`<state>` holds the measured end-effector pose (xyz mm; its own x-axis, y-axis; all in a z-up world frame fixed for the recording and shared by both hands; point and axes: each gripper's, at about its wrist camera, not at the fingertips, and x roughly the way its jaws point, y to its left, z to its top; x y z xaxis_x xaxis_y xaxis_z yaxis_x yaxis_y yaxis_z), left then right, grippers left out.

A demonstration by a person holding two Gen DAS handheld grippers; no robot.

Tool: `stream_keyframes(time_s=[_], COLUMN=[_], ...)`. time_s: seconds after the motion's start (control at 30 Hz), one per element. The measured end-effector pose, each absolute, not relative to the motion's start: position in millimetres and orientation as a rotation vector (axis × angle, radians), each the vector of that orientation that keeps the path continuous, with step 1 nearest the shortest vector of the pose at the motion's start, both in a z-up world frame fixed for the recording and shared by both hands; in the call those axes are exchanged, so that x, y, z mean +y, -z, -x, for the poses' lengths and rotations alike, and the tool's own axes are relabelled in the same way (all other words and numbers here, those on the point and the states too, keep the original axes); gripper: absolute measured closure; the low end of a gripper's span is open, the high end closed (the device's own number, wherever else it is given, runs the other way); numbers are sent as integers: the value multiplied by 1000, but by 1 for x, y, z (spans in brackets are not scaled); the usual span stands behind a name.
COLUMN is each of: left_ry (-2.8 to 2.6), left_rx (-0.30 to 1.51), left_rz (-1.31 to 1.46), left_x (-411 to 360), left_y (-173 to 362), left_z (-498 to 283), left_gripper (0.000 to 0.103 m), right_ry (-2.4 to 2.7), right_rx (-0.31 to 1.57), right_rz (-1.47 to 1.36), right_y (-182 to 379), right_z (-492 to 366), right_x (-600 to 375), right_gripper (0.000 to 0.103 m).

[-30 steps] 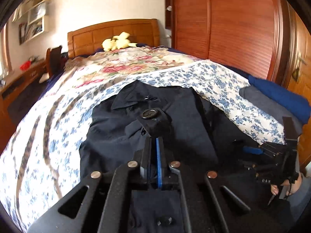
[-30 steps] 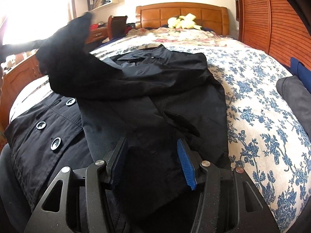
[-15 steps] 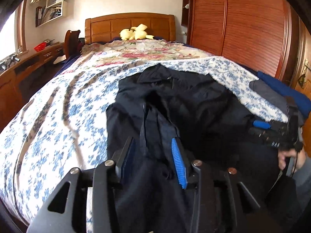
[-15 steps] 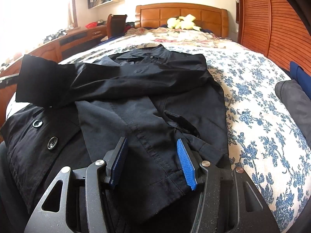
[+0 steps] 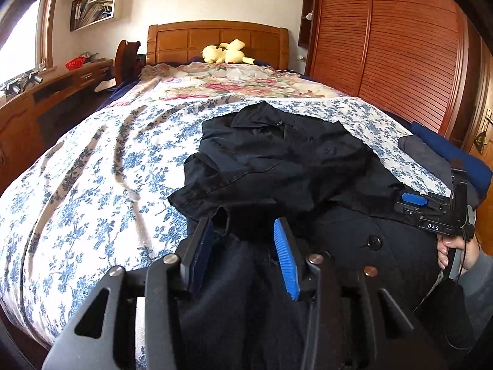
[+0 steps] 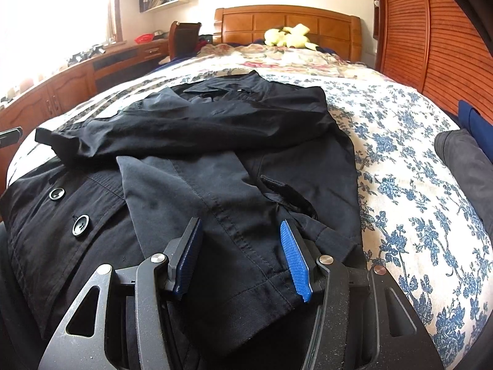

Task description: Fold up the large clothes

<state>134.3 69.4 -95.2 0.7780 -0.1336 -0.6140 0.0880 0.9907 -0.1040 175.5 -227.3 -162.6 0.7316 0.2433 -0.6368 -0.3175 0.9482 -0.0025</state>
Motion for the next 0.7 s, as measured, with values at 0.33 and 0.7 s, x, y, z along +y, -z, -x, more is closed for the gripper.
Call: stream_keyframes(time_s=[0.33, 0.7], left_ry=[58, 100], left_rx=[690, 708], left_rz=[64, 100], left_x=[72, 73], left_y=[109, 121], left_z=[-158, -169], left_gripper=[63, 100], right_ry=[-307, -308], right_rx=[683, 683], right_rz=[119, 117], right_y=[163, 163], right_z=[-176, -176], right_x=[-227, -227], right_gripper=[50, 49])
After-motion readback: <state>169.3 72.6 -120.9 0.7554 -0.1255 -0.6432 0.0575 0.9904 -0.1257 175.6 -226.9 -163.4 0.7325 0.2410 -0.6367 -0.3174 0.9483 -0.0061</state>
